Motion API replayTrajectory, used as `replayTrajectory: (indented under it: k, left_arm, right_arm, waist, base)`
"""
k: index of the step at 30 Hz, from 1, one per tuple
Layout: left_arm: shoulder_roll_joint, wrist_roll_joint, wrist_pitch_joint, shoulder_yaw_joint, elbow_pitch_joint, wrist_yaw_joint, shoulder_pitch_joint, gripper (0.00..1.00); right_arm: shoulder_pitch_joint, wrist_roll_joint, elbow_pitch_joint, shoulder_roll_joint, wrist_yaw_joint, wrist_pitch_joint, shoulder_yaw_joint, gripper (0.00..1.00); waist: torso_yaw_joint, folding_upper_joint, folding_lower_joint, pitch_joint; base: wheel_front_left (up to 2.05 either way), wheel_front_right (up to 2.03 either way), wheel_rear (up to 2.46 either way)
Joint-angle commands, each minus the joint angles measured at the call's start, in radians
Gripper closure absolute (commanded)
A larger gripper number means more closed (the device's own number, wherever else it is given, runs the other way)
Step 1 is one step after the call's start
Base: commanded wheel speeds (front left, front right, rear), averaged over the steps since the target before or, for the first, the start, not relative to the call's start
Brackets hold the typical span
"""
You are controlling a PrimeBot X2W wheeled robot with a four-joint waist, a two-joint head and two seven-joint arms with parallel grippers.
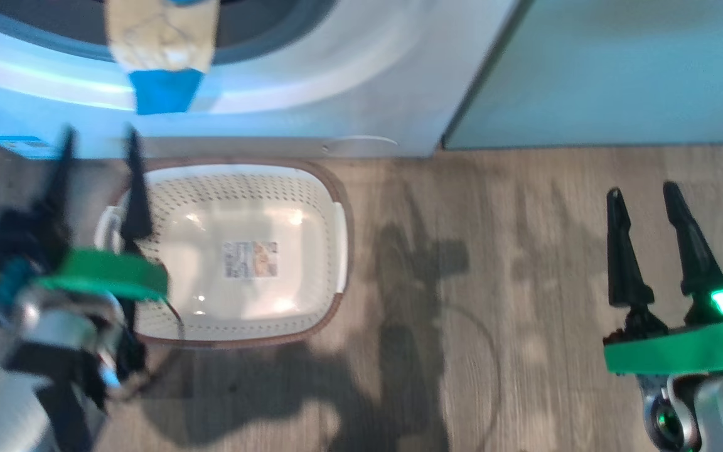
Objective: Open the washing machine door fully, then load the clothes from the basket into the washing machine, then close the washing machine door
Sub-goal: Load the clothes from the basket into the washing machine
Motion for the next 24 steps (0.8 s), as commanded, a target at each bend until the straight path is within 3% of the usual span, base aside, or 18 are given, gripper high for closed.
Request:
replayTrajectory:
  k: [1, 11, 24]
  left_arm:
    - [0.008, 0.013, -0.008, 0.019, -0.048, 0.009, 0.024, 0.00]
    - [-0.068, 0.021, -0.018, -0.052, -0.041, 0.003, 0.136, 0.00]
    - [-0.093, 0.025, -0.022, -0.049, -0.018, -0.018, 0.167, 0.00]
  right_arm:
    - [0.024, -0.014, -0.023, -0.007, -0.003, -0.007, 0.005, 0.00]
    - [0.086, -0.053, 0.001, -0.007, -0.003, -0.007, 0.002, 0.00]
    - [0.116, -0.056, 0.006, -0.007, -0.003, -0.007, 0.014, 0.00]
  waist:
    - [0.048, -0.0001, 0.0001, -0.053]
    - [0.100, -0.0001, 0.0001, -0.154]
    - [0.097, -0.0001, 0.0001, -0.193]
  base:
    - [0.00, 0.00, 0.00]
    - [0.00, 0.00, 0.00]
    - [0.00, 0.00, 0.00]
